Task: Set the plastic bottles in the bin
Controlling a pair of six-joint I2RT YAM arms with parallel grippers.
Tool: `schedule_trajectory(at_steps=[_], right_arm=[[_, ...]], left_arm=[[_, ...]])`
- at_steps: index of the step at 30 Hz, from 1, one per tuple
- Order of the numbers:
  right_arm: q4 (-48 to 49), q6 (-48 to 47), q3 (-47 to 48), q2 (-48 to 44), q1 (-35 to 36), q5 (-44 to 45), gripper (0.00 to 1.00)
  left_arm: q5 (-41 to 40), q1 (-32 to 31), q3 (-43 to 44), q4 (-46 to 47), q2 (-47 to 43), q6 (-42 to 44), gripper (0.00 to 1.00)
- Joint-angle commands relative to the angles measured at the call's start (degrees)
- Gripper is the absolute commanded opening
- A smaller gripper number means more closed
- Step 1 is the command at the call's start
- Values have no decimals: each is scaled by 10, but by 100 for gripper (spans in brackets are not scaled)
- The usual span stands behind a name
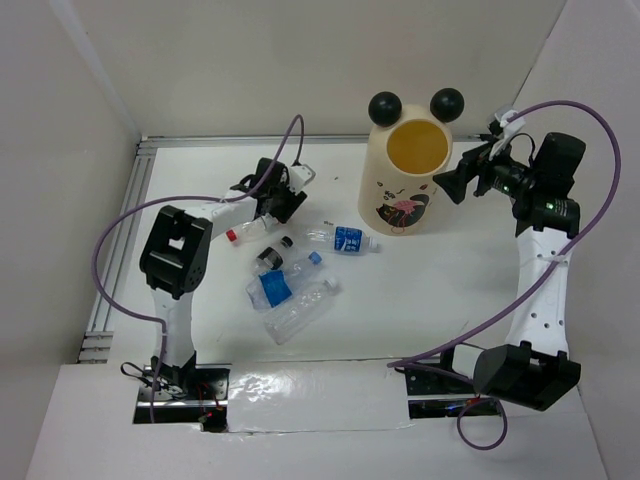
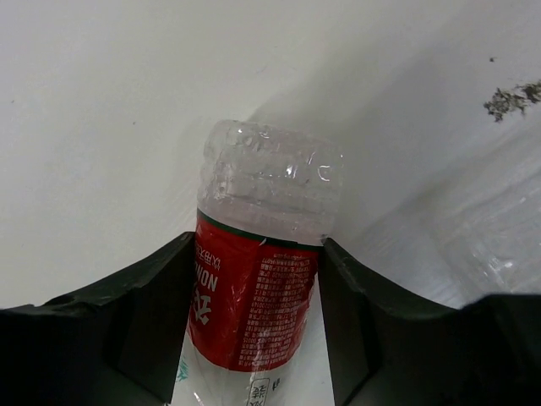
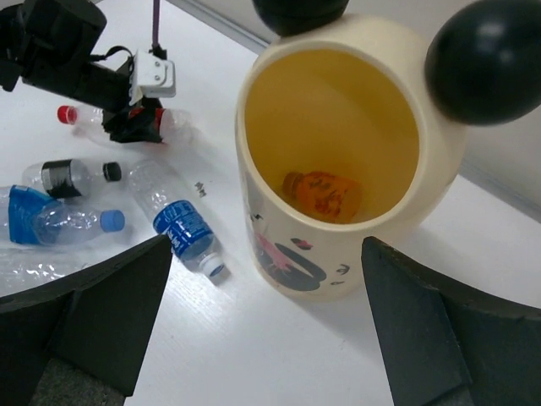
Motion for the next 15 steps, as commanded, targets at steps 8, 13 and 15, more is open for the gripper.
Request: schedule_trajectory(at_steps=[8,13,15], right_arm=[[-15,3,-39,-14,-3,-16,100],[-33,-8,-59,-25,-3,-27,61],[-33,-14,-72,-30,-3,-27,33]], left_arm=[[-124,-3,96,-83,-2,-40,6],[-78,-39,217,-136,-94,-53,1],[-42,-67,235,-136,-145,-67,0]])
